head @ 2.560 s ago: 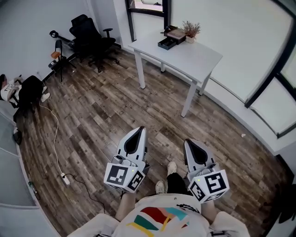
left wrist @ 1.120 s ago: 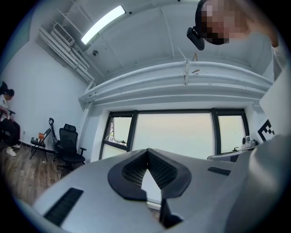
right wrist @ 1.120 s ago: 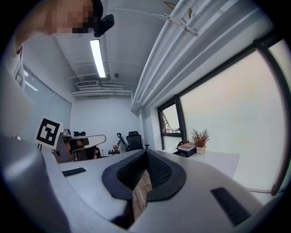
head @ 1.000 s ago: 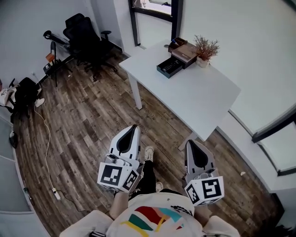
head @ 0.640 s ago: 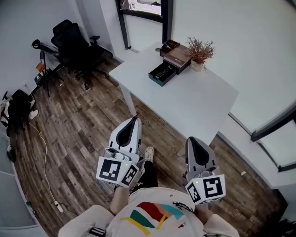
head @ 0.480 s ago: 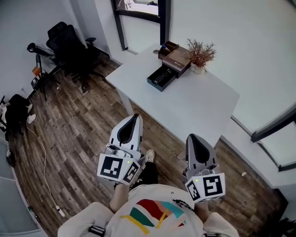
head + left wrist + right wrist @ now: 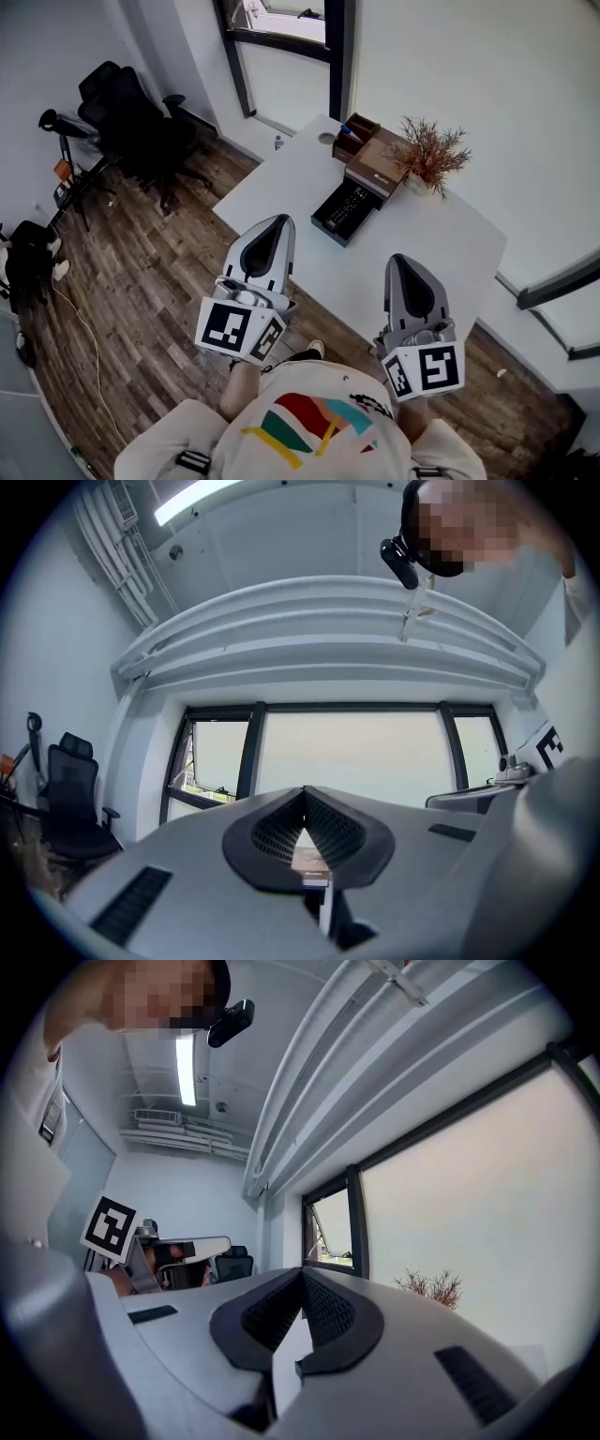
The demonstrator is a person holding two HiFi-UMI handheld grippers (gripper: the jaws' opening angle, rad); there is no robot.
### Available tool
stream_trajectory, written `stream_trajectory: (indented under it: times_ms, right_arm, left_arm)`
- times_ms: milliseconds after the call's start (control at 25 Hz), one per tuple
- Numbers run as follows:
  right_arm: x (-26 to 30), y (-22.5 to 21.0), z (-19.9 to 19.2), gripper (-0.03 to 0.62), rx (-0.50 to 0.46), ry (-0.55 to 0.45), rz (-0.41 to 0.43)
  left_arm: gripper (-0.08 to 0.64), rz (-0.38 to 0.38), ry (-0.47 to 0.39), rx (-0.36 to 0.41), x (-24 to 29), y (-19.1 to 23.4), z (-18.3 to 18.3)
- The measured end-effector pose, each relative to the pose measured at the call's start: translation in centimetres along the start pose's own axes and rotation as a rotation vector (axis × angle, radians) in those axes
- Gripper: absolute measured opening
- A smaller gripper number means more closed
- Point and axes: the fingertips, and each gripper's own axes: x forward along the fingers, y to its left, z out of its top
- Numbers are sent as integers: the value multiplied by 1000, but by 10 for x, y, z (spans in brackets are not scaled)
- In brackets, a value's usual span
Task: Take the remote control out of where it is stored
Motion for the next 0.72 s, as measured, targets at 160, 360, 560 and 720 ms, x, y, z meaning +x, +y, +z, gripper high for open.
stream_trajectory:
  times_ms: [160,360,560,720]
  right_arm:
    - [41,-16,-2,0,12,40,-40]
    - [77,-40,-21,0,29,100,-62]
    - [109,-69,-46,0,62,140,-59]
    - [136,-90,-62,0,90,171,-62]
  left_arm:
    - [6,-19,50,-38,38,30,-14]
    - [6,-43,123,-77,81,46,-50]
    - [6,-62,192,-88,126,49,-86]
    - [6,-141,291,-76,163,39,-124]
